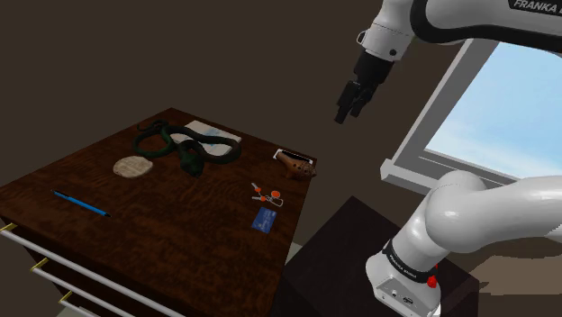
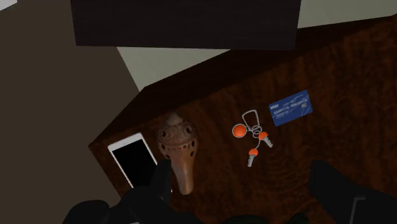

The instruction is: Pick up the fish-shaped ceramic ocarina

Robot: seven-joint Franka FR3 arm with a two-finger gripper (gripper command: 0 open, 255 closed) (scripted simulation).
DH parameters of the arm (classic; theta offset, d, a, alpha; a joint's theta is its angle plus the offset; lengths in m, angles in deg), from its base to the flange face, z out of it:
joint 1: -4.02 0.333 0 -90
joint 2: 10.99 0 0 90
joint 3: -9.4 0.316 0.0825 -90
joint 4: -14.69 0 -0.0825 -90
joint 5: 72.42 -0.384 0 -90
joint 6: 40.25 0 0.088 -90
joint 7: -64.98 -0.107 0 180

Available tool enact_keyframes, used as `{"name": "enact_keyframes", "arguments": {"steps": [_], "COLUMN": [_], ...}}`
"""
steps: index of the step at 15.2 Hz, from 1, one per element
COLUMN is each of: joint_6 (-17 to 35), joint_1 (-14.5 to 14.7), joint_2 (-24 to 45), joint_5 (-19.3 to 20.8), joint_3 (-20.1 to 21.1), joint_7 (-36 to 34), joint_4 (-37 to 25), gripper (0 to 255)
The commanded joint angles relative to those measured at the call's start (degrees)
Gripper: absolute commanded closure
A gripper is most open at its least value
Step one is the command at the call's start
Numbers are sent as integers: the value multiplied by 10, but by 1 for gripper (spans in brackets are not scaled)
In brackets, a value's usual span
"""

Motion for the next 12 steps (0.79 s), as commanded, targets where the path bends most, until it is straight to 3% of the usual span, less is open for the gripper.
{"name": "enact_keyframes", "arguments": {"steps": [1, 12], "joint_6": [0, 220], "joint_1": [0, -9], "joint_2": [0, 174], "joint_5": [0, 22], "joint_3": [0, -17], "joint_7": [0, 47], "joint_4": [0, 58], "gripper": [0, 0]}}
